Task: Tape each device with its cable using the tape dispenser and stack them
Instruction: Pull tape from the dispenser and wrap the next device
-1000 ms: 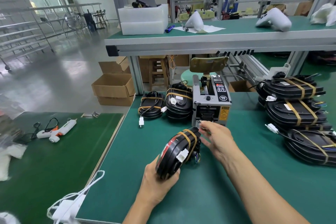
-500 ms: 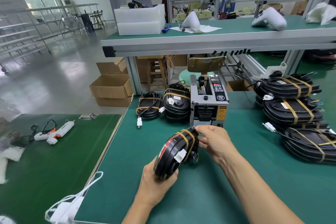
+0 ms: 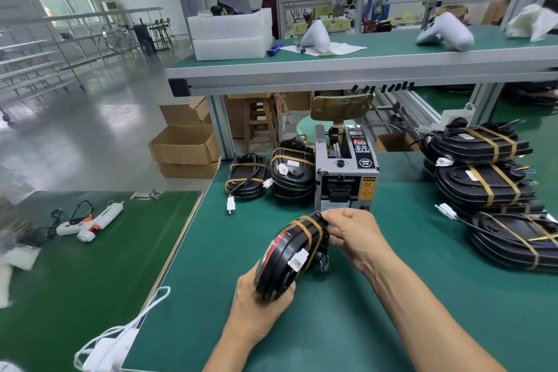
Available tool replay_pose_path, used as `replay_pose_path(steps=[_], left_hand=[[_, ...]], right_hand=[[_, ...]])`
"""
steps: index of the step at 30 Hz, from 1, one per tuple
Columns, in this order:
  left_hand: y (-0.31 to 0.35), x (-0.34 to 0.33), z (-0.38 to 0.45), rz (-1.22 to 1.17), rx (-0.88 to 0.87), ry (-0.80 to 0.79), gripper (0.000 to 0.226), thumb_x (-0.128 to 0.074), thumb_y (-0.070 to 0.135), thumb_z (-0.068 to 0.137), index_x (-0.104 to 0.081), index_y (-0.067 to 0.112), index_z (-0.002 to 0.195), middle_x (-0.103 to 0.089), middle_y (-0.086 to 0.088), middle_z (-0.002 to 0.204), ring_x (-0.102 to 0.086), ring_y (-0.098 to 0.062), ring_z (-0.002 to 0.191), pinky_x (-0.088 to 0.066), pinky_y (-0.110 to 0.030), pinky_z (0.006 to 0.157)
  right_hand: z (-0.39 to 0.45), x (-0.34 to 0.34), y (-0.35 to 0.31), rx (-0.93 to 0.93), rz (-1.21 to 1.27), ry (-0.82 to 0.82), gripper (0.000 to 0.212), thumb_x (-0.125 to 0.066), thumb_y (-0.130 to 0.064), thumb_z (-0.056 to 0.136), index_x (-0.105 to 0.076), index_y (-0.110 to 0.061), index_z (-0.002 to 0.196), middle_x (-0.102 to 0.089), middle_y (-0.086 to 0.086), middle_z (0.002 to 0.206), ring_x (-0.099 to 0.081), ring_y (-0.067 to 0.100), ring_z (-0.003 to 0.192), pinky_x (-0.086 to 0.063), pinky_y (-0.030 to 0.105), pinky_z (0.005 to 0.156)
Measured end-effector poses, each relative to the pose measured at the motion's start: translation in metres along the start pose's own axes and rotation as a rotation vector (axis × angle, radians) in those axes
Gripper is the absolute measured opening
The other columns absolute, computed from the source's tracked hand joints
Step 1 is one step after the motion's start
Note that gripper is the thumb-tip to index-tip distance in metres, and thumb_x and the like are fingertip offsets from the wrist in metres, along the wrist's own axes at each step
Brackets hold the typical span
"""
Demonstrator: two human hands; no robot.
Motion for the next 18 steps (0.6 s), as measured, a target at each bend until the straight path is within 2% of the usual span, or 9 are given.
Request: replay_pose_path(steps=[3,6,8,11,13,15,18], left_hand=[[0.0004,0.0003,-0.0003,0.013,-0.007,0.001,0.028,-0.078,0.046,0.071,-0.071,0.03,0.093,-0.073,-0.006,0.083,-0.061,-0.009,0.072,-0.056,-0.032,0.073],[0.0006,0.0002,0.0005,0.018,-0.018,0.004,0.028,-0.078,0.047,0.071,-0.07,0.032,0.093,-0.073,-0.005,0.081,-0.06,-0.009,0.07,-0.055,-0.032,0.072],[-0.0002,0.0003,0.0009,0.018,-0.019,0.006,0.028,-0.078,0.048,0.07,-0.07,0.033,0.092,-0.072,-0.004,0.079,-0.058,-0.009,0.069,-0.055,-0.03,0.071],[-0.0011,0.0003,0.0008,0.015,-0.03,0.007,0.026,-0.078,0.047,0.071,-0.07,0.033,0.091,-0.072,-0.004,0.079,-0.058,-0.007,0.069,-0.054,-0.028,0.069],[-0.0002,0.0005,0.0012,0.014,-0.039,0.015,0.023,-0.078,0.047,0.071,-0.07,0.034,0.089,-0.07,0.0,0.075,-0.056,-0.005,0.066,-0.052,-0.025,0.067],[0.0012,0.0004,0.0015,0.014,-0.054,0.022,0.02,-0.077,0.046,0.071,-0.069,0.036,0.086,-0.066,0.007,0.069,-0.052,-0.003,0.063,-0.049,-0.02,0.064],[0.0012,0.0006,0.0011,0.009,-0.064,0.02,0.02,-0.077,0.045,0.071,-0.068,0.035,0.085,-0.063,0.009,0.067,-0.05,-0.002,0.063,-0.048,-0.019,0.063]], right_hand=[[0.0,0.0011,-0.0027,0.023,-0.028,0.017,0.012,-0.071,-0.003,0.093,-0.072,-0.002,0.081,-0.069,0.02,0.081,-0.065,0.023,0.073,-0.061,0.026,0.063],[0.0007,0.0016,-0.0039,0.048,-0.08,0.027,0.015,-0.07,-0.003,0.091,-0.072,-0.004,0.076,-0.064,0.01,0.066,-0.06,0.017,0.062,-0.06,0.03,0.068],[0.0006,0.0017,-0.0046,0.06,-0.113,0.035,0.019,-0.07,-0.004,0.091,-0.071,-0.006,0.072,-0.059,0.003,0.058,-0.056,0.014,0.056,-0.059,0.029,0.066],[0.0002,0.0013,-0.0064,0.062,-0.127,0.043,0.017,-0.07,-0.006,0.091,-0.07,-0.005,0.074,-0.059,0.009,0.064,-0.058,0.019,0.063,-0.058,0.026,0.065],[-0.0001,-0.0001,-0.0067,0.056,-0.114,0.031,0.012,-0.07,-0.01,0.09,-0.07,-0.003,0.08,-0.053,0.016,0.072,-0.051,0.026,0.069,-0.055,0.033,0.072],[-0.0003,-0.0017,-0.0072,0.059,-0.099,0.017,0.011,-0.071,-0.013,0.09,-0.065,-0.004,0.088,-0.044,0.016,0.074,-0.041,0.028,0.073,-0.046,0.04,0.075],[0.0006,-0.0006,-0.0078,0.073,-0.114,0.035,0.017,-0.074,-0.017,0.092,-0.067,-0.002,0.085,-0.05,0.011,0.065,-0.049,0.022,0.063,-0.051,0.039,0.074]])
Point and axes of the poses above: each hand's wrist, its own z-axis towards the middle knuckle, its own x-axis out of the back of the hand, y = z × x, the point moved 8 cm from there along z, towards the middle knuckle
